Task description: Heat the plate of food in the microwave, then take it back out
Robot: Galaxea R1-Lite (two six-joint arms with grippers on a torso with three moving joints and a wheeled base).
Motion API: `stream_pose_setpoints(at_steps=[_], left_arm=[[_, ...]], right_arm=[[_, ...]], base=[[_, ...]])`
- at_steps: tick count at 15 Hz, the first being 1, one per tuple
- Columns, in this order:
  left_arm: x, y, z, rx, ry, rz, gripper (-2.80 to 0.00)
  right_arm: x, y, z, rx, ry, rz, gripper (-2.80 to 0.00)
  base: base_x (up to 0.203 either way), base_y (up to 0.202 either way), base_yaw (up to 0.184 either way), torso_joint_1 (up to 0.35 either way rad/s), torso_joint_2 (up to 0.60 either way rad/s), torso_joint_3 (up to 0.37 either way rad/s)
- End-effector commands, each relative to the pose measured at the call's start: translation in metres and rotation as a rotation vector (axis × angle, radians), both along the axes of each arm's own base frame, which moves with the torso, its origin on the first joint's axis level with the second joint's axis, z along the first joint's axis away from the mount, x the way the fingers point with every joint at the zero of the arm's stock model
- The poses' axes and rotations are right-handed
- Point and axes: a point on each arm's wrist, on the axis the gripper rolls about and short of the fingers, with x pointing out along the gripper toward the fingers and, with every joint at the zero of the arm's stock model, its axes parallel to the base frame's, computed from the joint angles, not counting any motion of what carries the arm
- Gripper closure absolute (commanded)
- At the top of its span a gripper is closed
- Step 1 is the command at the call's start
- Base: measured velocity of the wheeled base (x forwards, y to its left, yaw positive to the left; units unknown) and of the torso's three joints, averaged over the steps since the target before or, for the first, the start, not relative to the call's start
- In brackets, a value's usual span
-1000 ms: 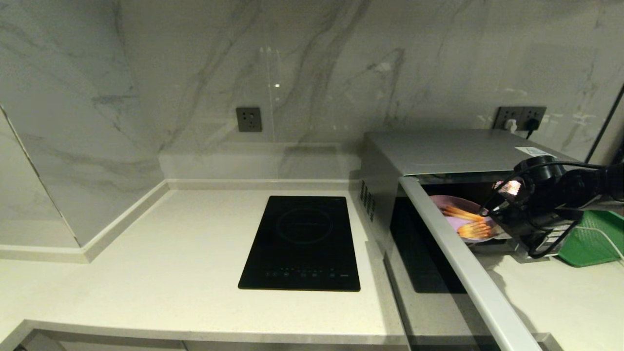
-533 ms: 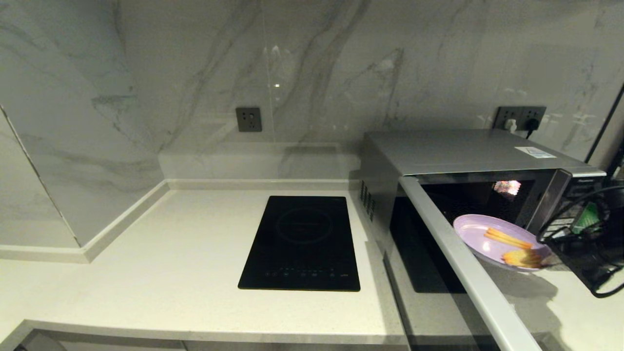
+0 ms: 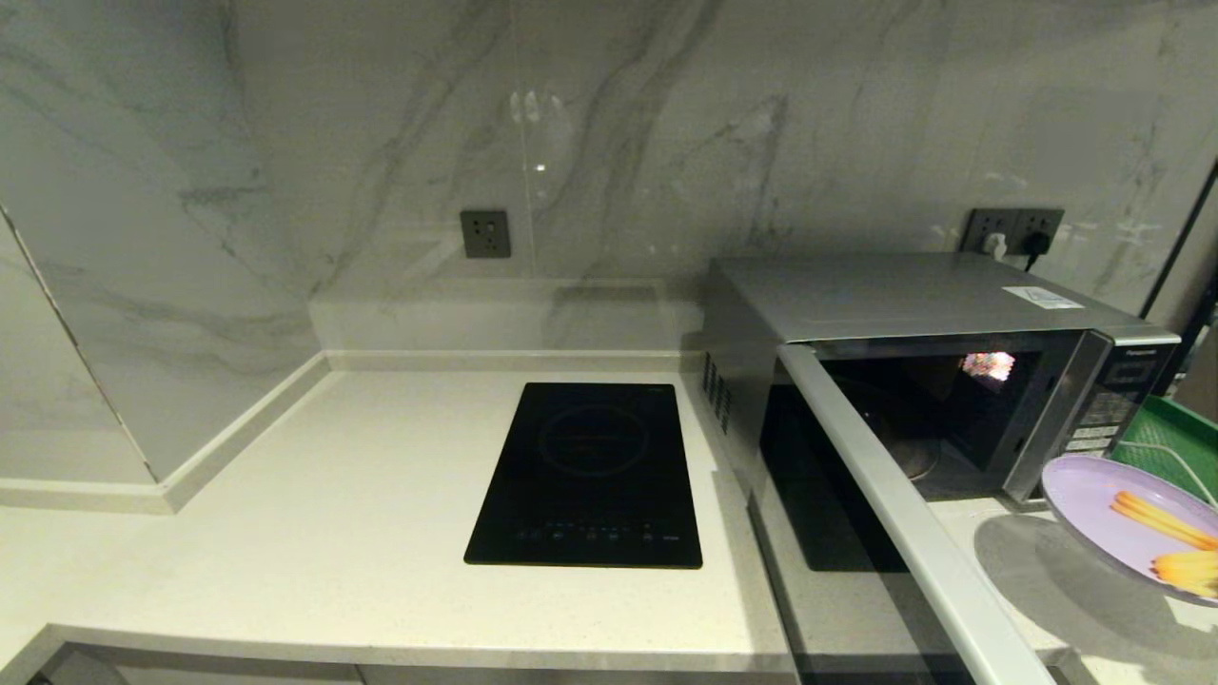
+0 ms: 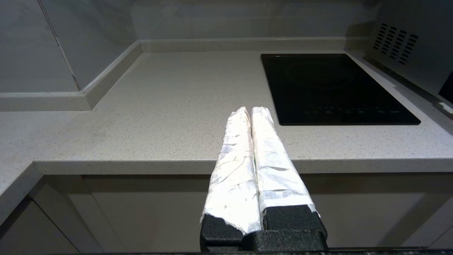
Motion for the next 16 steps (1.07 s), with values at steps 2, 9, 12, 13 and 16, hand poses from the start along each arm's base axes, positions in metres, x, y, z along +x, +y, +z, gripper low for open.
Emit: stream_pose_setpoints(at_steps=[2,9,12,13,16], left_arm=[[0.000,0.000,0.000,0.000,0.000,0.001,0.00],[0.000,0.000,0.000,0.000,0.000,0.001,0.00],[0.000,0.000,0.000,-0.001,0.000,0.000,0.00],[0.000,0.000,0.000,0.000,0.000,0.000,0.00],[0.000,0.000,0.000,0.000,0.000,0.001,0.00]], right_arm=[[-0.003,-0.020,-0.015,0.036,0.026,-0.046,0.00],[0.014,-0.047,-0.069,0.068,0.071,-0.066,0.00],[0.016,-0.057,-0.078,0.070,0.073,-0.081,0.00],[0.014,-0.058,-0.080,0.075,0.076,-0.086,0.00],[0.015,-0.066,-0.087,0.077,0.084,-0.101,0.00]], base=[[0.000,0.000,0.000,0.000,0.00,0.000],[0.000,0.000,0.000,0.000,0.00,0.000],[0.000,0.000,0.000,0.000,0.00,0.000],[0.000,0.000,0.000,0.000,0.00,0.000],[0.000,0.000,0.000,0.000,0.00,0.000]])
